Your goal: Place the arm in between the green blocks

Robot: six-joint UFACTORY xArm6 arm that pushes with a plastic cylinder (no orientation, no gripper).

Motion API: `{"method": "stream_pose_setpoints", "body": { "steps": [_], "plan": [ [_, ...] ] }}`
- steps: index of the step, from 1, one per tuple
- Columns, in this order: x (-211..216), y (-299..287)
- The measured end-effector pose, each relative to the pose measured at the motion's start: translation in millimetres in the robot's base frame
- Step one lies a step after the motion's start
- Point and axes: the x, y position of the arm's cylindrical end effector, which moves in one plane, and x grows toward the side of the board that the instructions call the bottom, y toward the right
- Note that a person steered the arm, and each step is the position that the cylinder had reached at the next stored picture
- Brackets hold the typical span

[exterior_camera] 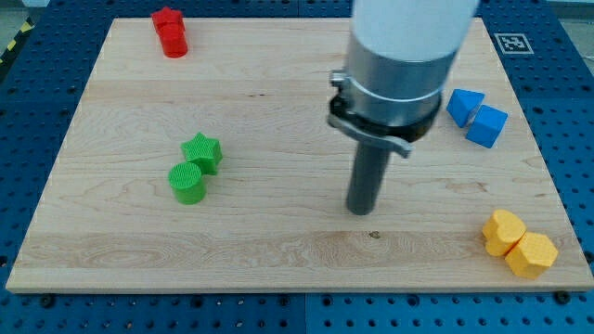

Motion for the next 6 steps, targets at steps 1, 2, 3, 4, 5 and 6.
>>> {"method": "stream_pose_setpoints", "body": {
  "steps": [1, 2, 3, 4, 5, 6],
  "plan": [
    [0.1, -70.3],
    [1.5, -172.8],
    [3.8, -224.5],
    [-3.3, -237.7],
    [-12.0, -239.9],
    [-13.7, -231.6]
  ]
}}
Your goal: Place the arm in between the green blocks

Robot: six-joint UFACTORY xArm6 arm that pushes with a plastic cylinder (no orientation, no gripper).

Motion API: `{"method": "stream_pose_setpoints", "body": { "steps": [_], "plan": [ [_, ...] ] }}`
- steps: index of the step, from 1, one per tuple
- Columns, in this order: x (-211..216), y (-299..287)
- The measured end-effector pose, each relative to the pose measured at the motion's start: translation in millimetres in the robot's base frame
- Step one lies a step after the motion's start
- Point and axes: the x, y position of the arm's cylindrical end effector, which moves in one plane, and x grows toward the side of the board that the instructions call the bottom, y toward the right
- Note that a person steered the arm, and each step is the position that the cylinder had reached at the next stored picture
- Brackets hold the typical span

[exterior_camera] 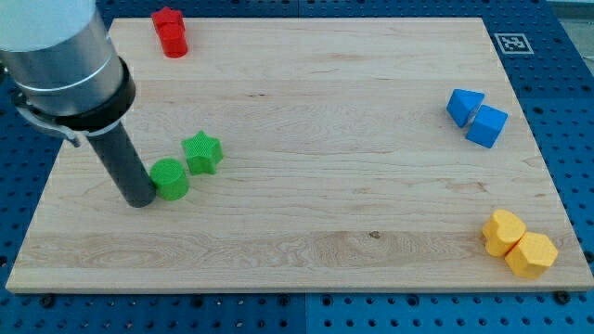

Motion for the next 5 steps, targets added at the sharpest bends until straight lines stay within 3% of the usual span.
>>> {"method": "stream_pose_setpoints", "body": {
  "steps": [3, 5],
  "plan": [
    [-48.2, 32.6],
    [-55.1, 71.4]
  ]
}}
